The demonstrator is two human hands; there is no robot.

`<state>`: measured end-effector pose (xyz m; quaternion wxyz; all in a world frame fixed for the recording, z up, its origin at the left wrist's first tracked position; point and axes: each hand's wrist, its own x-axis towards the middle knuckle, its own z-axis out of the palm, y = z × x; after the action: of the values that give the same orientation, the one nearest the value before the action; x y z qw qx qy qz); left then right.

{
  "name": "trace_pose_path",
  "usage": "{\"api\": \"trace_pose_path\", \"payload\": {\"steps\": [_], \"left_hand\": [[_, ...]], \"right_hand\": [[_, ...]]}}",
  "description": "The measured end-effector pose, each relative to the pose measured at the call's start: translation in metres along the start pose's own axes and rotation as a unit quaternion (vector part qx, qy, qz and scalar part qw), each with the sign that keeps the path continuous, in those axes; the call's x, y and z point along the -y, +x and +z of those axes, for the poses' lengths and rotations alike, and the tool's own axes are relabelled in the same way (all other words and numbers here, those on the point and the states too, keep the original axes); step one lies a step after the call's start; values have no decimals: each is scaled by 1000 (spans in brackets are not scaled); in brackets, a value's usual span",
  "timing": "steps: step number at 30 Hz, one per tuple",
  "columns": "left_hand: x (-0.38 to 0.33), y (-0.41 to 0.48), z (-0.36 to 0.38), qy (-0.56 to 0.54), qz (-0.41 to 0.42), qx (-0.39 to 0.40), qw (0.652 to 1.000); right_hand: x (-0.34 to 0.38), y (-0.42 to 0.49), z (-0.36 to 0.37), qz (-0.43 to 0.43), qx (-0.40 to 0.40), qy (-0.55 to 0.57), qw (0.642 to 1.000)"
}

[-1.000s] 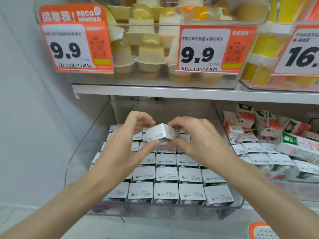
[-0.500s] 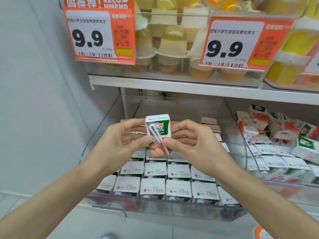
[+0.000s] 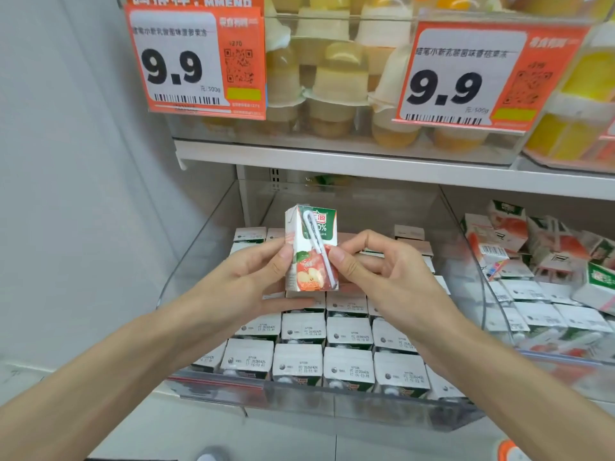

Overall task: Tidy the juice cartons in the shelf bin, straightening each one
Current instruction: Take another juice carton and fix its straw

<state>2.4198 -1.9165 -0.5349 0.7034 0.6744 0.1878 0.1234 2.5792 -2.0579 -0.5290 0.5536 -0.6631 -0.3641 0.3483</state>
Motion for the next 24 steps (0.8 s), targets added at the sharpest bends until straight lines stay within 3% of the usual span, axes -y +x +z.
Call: {"api": "trace_pose_path", "payload": {"steps": [4,9,17,24], "left_hand": [[-1,0,1,-78,-18,-11,997],[-4,-1,2,-5,15,-59,998],[0,3,2,-40,9,-67,997],[-2,5,4,-55,-12,-78,995]], "right_hand": [[2,-1,-1,3,17,-41,999],[2,-2,1,7,32,-97,995],[6,0,-10,11,47,-11,999],[2,2,-7,-30,8,-70,997]]}}
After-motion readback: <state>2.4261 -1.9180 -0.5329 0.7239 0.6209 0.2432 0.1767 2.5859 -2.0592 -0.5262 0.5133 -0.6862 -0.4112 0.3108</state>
